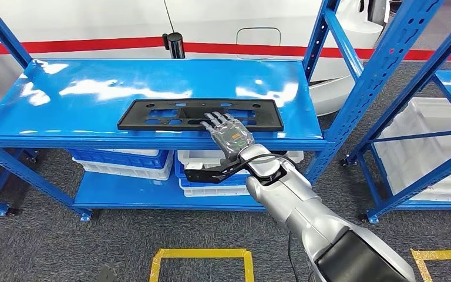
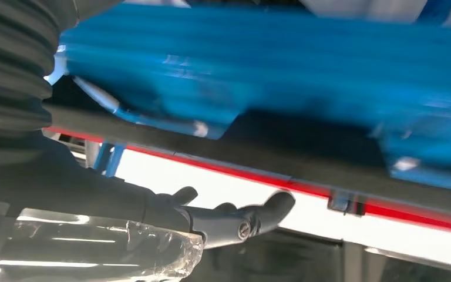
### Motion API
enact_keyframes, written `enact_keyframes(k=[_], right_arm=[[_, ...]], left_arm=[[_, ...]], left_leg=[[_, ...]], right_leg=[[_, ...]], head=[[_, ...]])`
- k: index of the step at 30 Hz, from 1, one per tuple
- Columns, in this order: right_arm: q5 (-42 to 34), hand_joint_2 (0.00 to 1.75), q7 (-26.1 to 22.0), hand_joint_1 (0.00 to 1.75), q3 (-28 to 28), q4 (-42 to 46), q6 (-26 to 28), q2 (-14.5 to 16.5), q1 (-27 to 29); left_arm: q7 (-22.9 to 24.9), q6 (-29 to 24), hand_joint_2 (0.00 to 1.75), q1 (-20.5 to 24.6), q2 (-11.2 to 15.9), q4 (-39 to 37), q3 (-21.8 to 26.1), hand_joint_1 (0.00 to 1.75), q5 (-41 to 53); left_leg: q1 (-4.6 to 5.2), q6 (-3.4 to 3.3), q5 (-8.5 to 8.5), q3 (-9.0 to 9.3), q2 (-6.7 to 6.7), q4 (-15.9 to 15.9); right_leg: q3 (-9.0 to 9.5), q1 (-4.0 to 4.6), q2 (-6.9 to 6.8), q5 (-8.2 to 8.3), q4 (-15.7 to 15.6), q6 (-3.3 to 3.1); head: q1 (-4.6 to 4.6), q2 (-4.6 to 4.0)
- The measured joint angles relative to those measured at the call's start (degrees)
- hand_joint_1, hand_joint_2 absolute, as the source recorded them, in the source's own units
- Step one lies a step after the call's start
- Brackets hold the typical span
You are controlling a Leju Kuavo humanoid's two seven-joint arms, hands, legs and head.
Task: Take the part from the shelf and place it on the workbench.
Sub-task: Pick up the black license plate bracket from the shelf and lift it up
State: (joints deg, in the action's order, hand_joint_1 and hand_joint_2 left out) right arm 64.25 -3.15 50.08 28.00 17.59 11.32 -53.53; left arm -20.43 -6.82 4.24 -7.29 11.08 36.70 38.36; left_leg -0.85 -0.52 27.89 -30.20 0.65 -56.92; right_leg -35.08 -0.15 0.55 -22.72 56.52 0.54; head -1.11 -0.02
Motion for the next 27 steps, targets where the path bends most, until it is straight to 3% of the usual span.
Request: enact_keyframes(k=[2, 5, 10, 14, 21, 27], right_arm=[[0.1, 1.75, 0.3, 0.0, -0.1, -0.6, 0.0, 0.0, -0.4], [0.2, 1.75, 0.4, 0.0, -0.1, -0.8, 0.0, 0.0, -0.5], [1.2, 1.75, 2.5, 0.0, -1.7, -3.2, 0.2, -1.3, -0.8], [1.5, 1.75, 2.6, 1.7, -2.3, -3.7, 0.6, -1.8, -1.0], [1.7, 1.75, 0.9, 1.75, -3.6, -4.2, 0.1, -2.4, -1.6], [2.2, 1.75, -0.4, 1.7, -4.7, -4.0, 1.1, -2.5, -2.0]], left_arm=[[0.1, 0.0, 0.0, 0.1, 0.0, 0.0, 0.0, 0.0, 0.0], [0.1, 0.0, 0.0, 0.1, 0.1, 0.0, 0.0, 0.0, 0.0], [0.1, 0.6, 0.0, 0.1, 0.1, 0.0, 0.0, 0.0, 0.7], [-0.3, 0.7, 0.0, 0.1, 0.1, 0.0, 0.0, 0.0, 0.7], [-8.0, 2.6, 0.0, 0.1, 0.0, 0.0, 1.2, 0.0, -2.1], [-10.6, -1.8, 0.0, 0.2, 0.0, 0.0, 2.0, 0.0, -1.7]], left_leg=[[0.08, -0.54, -0.21, 0.59, -0.2, 0.5], [0.06, -0.54, -0.08, 0.78, -0.28, 0.8], [-0.5, 0.24, 0.54, 1.11, -0.51, 1.4], [-0.52, 0.43, 0.44, 1.12, -0.51, 1.4], [-0.45, 0.52, 0.4, 1.14, -0.51, 1.4], [-0.37, 0.54, 0.43, 1.19, -0.53, 1.4]], right_leg=[[0.4, -0.01, 0.12, 0.01, -0.3, 0.02], [0.42, 0.04, 0.16, -0.07, -0.2, -0.01], [0.31, 0.62, 0.24, -0.5, -0.1, -0.67], [0.32, 0.66, 0.24, -0.49, -0.1, -0.69], [0.38, 0.6, 0.22, -0.47, -0.1, -0.69], [0.41, 0.52, 0.21, -0.48, -0.1, -0.69]], head=[[-0.14, 0.0], [-0.15, 0.0], [-0.18, 0.0], [-0.18, 0.0], [-0.16, 0.0], [-0.17, 0.0]])
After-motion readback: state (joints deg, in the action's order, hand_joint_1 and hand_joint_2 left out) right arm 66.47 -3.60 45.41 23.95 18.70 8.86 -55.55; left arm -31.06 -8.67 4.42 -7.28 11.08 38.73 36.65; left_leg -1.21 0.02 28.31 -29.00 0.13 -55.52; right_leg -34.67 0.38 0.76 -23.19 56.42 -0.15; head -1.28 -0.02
